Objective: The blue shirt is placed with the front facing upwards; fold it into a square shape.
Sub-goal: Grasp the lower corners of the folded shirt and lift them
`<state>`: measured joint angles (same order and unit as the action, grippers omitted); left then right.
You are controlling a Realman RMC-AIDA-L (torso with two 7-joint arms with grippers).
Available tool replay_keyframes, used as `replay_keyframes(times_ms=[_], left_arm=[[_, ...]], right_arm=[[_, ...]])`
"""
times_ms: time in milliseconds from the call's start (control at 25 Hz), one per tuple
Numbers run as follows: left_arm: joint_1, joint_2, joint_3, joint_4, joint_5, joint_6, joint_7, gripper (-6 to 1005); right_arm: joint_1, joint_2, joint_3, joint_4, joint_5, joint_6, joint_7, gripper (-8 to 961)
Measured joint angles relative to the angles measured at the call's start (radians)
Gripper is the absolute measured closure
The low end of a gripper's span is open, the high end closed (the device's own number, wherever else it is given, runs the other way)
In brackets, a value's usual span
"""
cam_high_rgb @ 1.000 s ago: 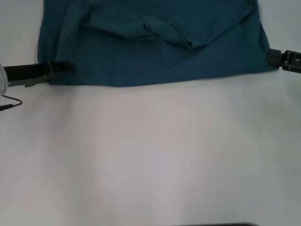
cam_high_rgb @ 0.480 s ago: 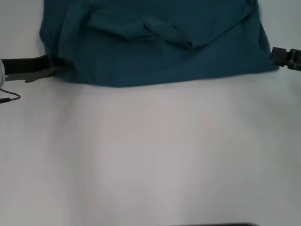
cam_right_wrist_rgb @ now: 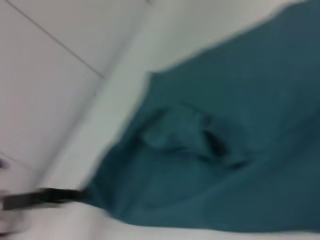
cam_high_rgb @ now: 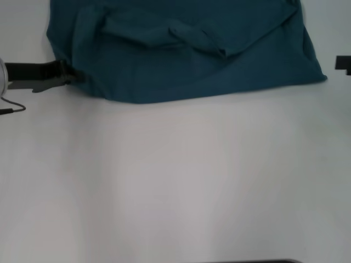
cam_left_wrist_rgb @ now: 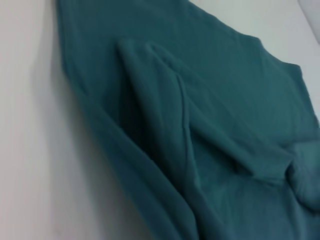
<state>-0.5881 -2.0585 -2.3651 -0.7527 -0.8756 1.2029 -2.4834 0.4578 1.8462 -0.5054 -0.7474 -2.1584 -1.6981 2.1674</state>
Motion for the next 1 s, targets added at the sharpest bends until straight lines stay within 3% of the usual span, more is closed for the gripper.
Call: replay_keyframes(times_ms=[240, 600, 1000], left_arm=[[-0.03, 0.01, -0.003, -0.002, -0.005, 0.068, -0.018, 994], [-0.053, 0.024, -0.01, -0.018, -0.008, 0.131, -0.053, 993], [-0.056, 0.024, -0.022, -0.02, -0.01, 0.123, -0.053, 993]], right_arm=[[0.09, -0.008, -0.002, -0.049, -0.175, 0.086, 0.095, 28], [0.164, 0.046, -0.061, -0.039, -0.312, 0.249, 0.126, 28], [0.178, 0.056, -0.088, 0.049, -0.353, 0.395, 0.148, 28]])
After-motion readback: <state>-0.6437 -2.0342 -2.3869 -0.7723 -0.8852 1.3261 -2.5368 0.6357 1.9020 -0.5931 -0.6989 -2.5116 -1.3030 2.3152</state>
